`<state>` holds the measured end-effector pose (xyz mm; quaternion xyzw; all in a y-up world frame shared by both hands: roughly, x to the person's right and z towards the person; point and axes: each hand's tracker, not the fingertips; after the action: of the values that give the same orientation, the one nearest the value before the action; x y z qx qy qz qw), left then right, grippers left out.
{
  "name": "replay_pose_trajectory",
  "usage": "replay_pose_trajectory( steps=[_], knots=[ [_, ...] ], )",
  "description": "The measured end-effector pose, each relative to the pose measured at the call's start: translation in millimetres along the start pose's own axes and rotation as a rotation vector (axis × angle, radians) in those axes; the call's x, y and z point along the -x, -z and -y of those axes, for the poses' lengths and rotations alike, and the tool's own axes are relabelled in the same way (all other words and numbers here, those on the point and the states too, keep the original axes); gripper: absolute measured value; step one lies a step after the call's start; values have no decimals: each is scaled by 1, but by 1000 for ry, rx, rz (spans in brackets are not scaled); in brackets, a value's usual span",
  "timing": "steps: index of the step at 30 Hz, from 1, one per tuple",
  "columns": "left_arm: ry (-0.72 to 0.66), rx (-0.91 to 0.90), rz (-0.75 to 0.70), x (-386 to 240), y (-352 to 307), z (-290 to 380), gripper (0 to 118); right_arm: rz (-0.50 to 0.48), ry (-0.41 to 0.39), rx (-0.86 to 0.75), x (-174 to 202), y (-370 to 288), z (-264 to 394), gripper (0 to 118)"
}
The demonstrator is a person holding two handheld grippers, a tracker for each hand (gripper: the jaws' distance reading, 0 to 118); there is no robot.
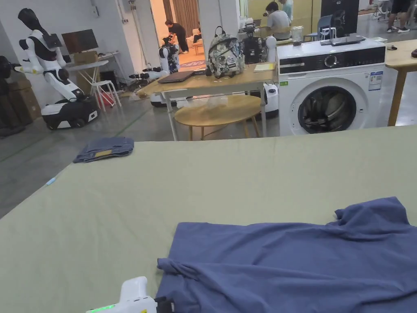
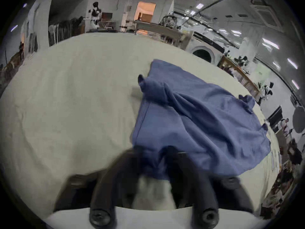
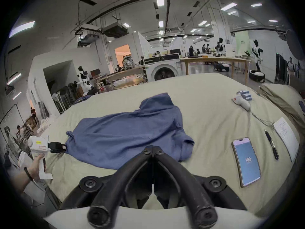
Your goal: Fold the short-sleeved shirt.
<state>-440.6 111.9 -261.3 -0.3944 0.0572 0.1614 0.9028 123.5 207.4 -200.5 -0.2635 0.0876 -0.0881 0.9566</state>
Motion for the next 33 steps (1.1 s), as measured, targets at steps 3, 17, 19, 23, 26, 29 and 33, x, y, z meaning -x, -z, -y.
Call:
replay_pose_trajectory(
  steps=[3,17,19,23,26,29,33],
  knots=[
    [68,42,-14,-4,14,0,0,9,48,17,-9,9,-2,0],
    [82,57,-13,-26,-4,7,0,191,200,236,-53,136,30,14],
    [94,53,-20,-29,-7,7,0,191,204,240,-51,133,26,10],
    [140,74,81,-17,-29,-8,0,175,168,233,-60,126,16,9],
    [161,-82,79,-24,-80,-11,0,184,119,209,-51,111,4,8],
    [107,-81,171,-27,-113,-7,0,156,196,169,-53,91,3,8],
    [128,-70,129,-19,-139,19,0,195,154,165,-53,47,16,8]
  ],
)
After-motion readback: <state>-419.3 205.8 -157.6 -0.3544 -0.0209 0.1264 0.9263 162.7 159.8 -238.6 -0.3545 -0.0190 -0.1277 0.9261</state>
